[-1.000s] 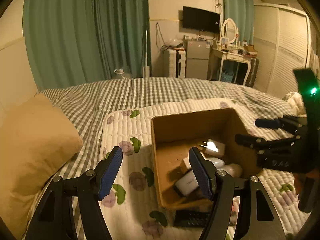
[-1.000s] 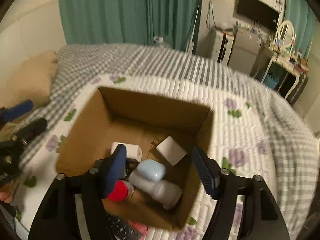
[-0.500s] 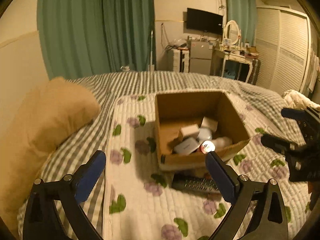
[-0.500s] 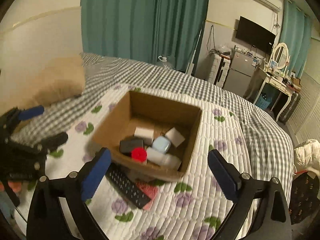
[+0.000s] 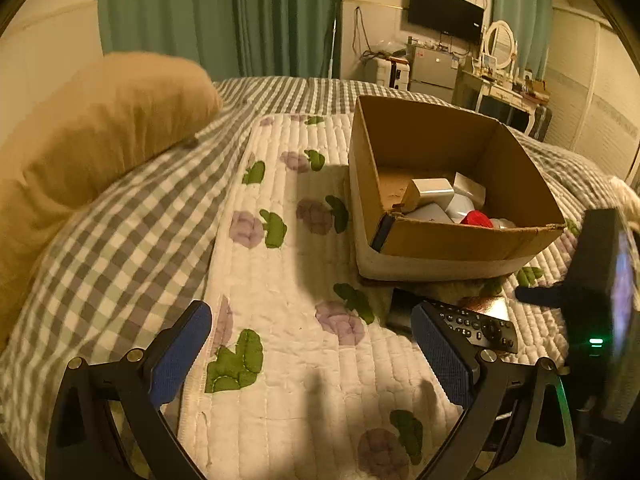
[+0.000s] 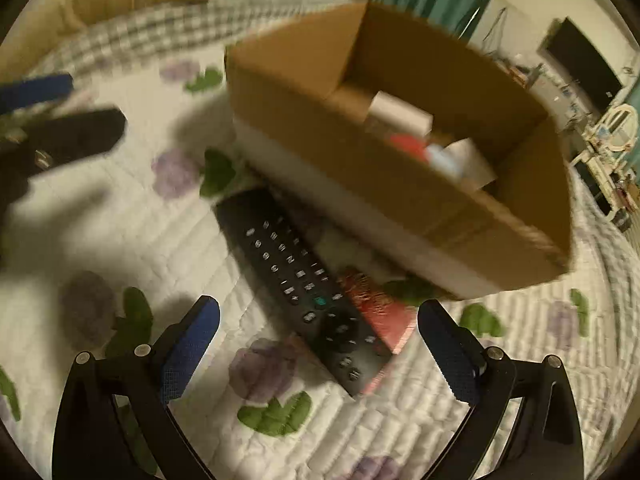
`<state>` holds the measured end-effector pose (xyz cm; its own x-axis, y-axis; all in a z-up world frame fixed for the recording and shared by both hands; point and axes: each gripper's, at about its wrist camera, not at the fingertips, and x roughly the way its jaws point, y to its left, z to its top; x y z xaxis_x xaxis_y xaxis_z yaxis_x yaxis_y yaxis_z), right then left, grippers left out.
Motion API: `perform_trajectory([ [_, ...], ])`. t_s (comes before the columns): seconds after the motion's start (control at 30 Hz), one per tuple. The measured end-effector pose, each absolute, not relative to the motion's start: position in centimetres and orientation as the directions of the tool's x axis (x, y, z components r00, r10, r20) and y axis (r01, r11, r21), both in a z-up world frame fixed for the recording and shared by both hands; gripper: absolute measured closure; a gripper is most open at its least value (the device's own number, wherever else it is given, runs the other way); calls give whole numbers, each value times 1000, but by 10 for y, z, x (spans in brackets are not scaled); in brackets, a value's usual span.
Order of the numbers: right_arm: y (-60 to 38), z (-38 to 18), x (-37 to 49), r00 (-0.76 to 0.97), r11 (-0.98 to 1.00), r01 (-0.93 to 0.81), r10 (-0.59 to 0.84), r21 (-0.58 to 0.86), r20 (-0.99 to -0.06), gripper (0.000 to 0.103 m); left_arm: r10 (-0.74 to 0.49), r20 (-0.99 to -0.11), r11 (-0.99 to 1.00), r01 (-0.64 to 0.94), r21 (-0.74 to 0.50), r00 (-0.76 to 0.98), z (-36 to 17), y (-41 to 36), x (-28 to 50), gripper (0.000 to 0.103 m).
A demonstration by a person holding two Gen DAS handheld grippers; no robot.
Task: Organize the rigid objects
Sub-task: 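Grasp the black remote with the right gripper while the left grasps the red card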
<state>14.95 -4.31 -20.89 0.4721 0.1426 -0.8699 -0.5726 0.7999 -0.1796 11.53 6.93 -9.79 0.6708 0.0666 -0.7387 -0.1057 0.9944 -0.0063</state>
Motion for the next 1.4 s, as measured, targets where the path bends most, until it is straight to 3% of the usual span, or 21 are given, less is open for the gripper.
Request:
perform_trajectory([
  [0.13,-38,-221,162,461,798,-578,143,-173,-876,6,69,-741,994,-111,-7,668,-101,71,115,1],
  [0.4,-41,-233,168,414,794,-599,197,-102,-889,54,68,-745,993,-119,-16,663,-104,74,115,1],
  [0.57,-55,-228,151,389,807,-586,207,-68,-898,72,76,-744,994,-112,2,664,-101,70,113,1],
  [0.83,-95,-195,115,417,845,-534,241,-22,-876,74,72,-737,997,-72,31,672,-95,48,109,1],
  [0.87,-100,-189,113,423,848,-530,241,-23,-874,75,67,-734,997,-65,31,676,-94,44,109,1],
  [0.9,-110,-181,108,432,856,-517,237,-24,-870,83,60,-732,998,-57,30,678,-93,40,110,1],
  [1.07,-148,-159,115,467,900,-432,176,-50,-866,83,24,-738,1000,-14,19,675,-95,7,116,1],
  [1.4,-193,-165,146,431,943,-313,245,111,-869,84,-9,-807,999,38,17,591,-144,-56,144,1],
])
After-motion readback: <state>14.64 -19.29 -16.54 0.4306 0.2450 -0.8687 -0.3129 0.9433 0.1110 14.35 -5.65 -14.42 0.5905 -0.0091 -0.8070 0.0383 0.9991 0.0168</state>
